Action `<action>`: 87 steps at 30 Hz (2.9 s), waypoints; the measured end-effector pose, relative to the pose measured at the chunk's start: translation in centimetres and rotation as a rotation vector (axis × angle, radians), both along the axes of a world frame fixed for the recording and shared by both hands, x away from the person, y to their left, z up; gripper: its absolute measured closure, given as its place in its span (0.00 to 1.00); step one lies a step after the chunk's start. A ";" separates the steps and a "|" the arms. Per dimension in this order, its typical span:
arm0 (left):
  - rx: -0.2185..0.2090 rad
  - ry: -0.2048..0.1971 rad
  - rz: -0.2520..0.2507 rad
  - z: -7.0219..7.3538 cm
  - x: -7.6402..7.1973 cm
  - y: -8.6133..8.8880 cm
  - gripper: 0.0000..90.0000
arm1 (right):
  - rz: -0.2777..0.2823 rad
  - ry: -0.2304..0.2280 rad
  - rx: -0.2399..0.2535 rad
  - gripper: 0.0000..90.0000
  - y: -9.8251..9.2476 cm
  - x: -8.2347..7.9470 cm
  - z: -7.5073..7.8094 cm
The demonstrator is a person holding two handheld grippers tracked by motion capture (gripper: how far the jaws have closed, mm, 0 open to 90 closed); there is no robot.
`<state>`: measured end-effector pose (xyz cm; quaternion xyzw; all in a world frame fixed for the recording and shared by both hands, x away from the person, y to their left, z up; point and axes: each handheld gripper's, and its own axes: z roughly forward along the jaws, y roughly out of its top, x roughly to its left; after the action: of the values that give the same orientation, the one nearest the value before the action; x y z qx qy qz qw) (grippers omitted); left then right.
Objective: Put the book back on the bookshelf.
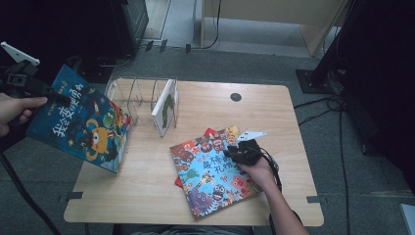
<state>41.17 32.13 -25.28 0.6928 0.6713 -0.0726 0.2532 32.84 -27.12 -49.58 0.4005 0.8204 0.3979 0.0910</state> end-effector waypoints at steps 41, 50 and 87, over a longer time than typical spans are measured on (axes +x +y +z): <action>-0.015 -0.101 -0.004 -1.5 8.0 -1.0 0.71 | -0.054 -0.026 -0.011 0.76 -1.3 -2.6 -0.2; -0.066 -0.152 -0.027 -0.8 5.4 -0.2 0.52 | -0.048 -0.019 -0.002 0.76 -1.4 -2.4 -0.2; 0.021 -0.249 -0.124 -3.8 -8.7 -5.3 0.47 | -0.086 -0.047 0.029 0.72 -2.2 -0.7 0.2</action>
<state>32.51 26.85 -29.08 0.7393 0.5912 0.0056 0.3224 32.16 -29.35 -49.40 0.4274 0.7942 0.4145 0.1214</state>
